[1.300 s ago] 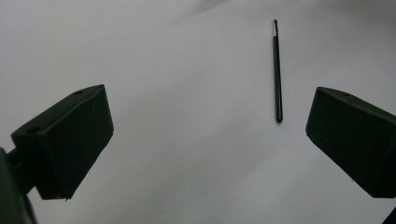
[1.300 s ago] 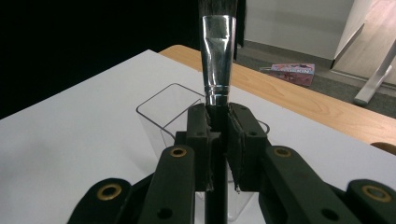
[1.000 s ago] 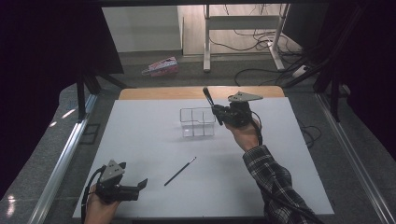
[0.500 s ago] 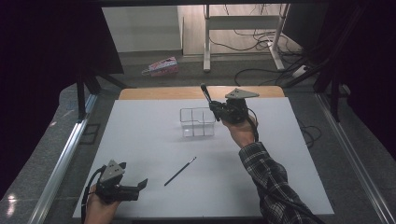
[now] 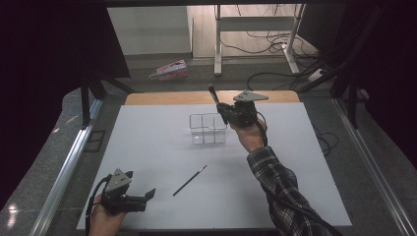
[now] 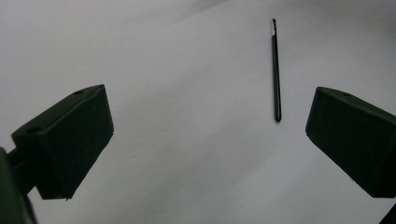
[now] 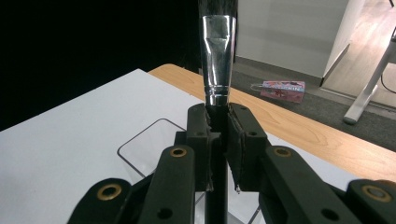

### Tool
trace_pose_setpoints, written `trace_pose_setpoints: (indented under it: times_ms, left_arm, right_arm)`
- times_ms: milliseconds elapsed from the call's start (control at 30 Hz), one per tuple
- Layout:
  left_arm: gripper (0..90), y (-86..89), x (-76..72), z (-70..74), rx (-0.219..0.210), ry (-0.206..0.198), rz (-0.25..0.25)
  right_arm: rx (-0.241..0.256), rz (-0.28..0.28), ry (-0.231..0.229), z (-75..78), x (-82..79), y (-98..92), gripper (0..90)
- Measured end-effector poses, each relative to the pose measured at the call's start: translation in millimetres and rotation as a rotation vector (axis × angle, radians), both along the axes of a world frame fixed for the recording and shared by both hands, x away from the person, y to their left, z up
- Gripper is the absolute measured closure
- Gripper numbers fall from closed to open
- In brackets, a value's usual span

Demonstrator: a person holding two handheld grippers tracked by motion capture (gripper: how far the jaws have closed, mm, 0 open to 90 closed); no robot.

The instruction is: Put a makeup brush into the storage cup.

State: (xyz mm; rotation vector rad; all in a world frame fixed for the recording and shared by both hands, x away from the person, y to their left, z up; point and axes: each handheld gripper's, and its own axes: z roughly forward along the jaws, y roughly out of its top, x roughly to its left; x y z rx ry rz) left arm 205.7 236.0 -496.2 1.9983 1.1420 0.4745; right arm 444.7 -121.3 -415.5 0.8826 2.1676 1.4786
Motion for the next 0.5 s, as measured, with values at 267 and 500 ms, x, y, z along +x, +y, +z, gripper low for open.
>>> trace_pose_setpoints:
  times_ms: [267,500]
  left_arm:
    - [1.4,0.1,-0.3,-0.6,0.0,0.004,-0.001]
    - [1.4,0.5,-0.7,-0.7,-0.001,0.004,0.001]
  right_arm:
    - [-0.003,-0.002,-0.013,-1.3,6.1,7.2,78.6]
    - [-0.007,-0.008,-0.015,-7.7,11.1,9.7,78.6]
